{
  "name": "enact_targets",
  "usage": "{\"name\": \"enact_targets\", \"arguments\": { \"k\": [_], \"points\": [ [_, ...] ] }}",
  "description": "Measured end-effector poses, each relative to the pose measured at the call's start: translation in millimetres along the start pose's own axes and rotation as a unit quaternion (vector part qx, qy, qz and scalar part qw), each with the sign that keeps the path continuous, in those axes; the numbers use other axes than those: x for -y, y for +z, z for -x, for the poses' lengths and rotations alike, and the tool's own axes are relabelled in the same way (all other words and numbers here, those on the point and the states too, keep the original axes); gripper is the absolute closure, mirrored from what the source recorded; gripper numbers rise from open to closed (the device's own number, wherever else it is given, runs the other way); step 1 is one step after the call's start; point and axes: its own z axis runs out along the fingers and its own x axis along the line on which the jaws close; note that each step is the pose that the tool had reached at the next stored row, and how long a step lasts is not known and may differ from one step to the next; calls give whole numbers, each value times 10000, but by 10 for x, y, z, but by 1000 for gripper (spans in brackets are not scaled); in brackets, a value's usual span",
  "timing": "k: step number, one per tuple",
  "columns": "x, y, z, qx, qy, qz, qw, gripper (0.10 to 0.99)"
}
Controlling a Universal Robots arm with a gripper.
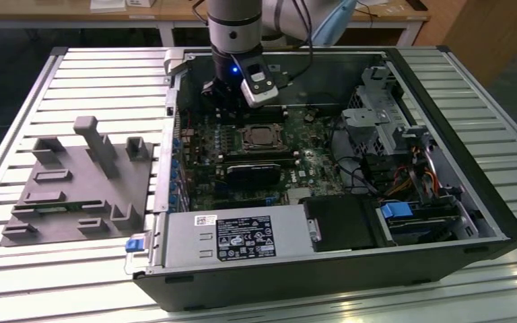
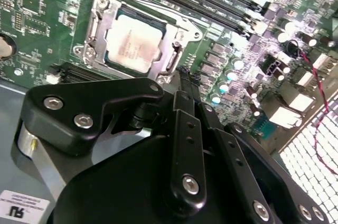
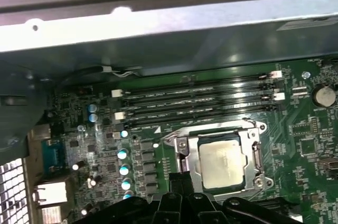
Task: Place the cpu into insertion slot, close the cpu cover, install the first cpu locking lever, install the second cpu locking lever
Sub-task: 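Install the first cpu locking lever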
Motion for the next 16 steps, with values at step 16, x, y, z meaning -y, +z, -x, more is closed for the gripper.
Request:
{"name": "enact_targets", "arguments": {
  "k": [16],
  "points": [
    [24,-8,-164,-32,12,260,9997,984]
  ]
}}
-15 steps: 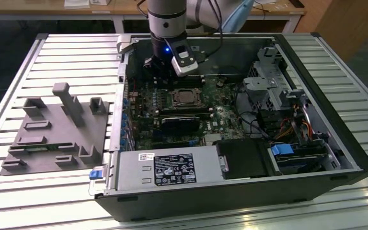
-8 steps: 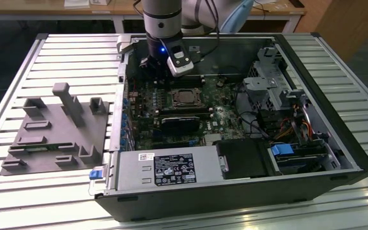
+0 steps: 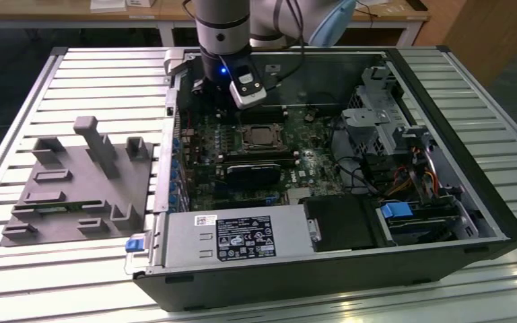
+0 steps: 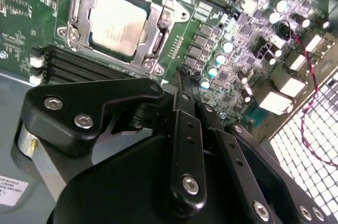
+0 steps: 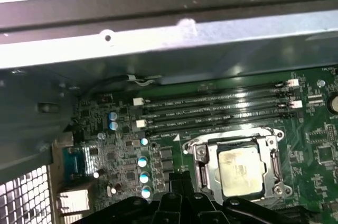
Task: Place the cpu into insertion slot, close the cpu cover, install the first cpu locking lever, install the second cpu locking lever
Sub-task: 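Install the first cpu locking lever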
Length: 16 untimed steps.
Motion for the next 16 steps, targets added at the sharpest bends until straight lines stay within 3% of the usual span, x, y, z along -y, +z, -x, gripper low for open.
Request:
{"name": "enact_targets", "arguments": {
  "k": [5,13,15,16],
  "points": [
    [2,-10,-22,-11,3,74,10000,984],
    [-7,-114,-19,0,3,106,9999,984],
    [-6,-115,-22,-4,5,153,9999,984],
    [-6,-116,-25,-12,8,203,9998,984]
  ]
}}
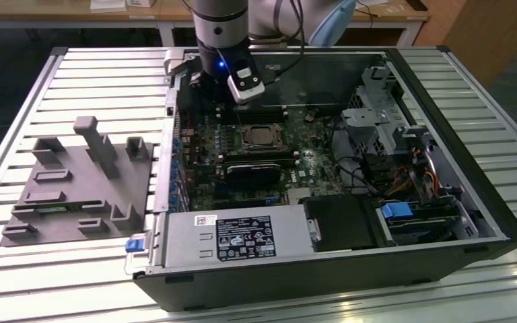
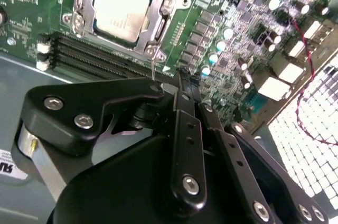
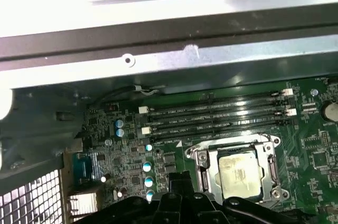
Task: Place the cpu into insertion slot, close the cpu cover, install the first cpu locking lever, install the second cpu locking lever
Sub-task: 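Install the first cpu locking lever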
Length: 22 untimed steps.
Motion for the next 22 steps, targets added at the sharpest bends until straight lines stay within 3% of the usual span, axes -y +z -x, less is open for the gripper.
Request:
{"name": "enact_targets", "arguments": {
  "k": [4,5,10,13,18,22],
  "points": [
    [1,0,-7,-39,14,261,9997,984],
    [1,0,-8,-44,16,300,9995,984],
    [4,-1,-24,-50,18,342,9994,984],
    [4,-1,-26,-69,25,469,9989,984],
    [4,-1,-25,-68,25,471,9989,984],
    [-4,2,27,-69,25,471,9989,984]
  ]
}}
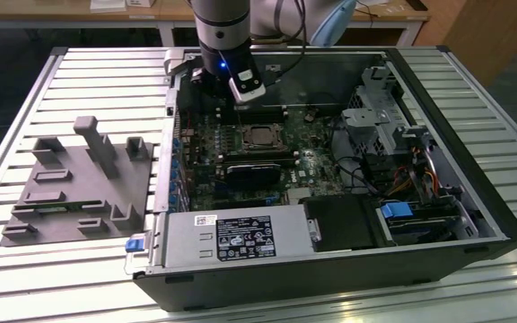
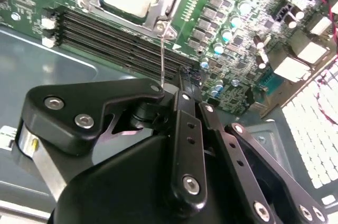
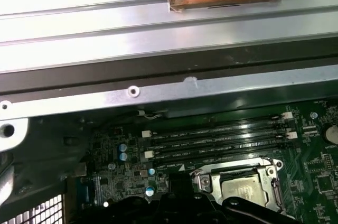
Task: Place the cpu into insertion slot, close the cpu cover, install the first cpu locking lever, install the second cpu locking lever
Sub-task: 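Install the first cpu locking lever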
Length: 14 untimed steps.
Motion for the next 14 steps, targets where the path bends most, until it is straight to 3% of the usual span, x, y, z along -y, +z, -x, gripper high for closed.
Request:
{"name": "enact_targets", "arguments": {
  "k": [14],
  "points": [
    [-48,17,329,0,0,-1,10000,984]
  ]
}}
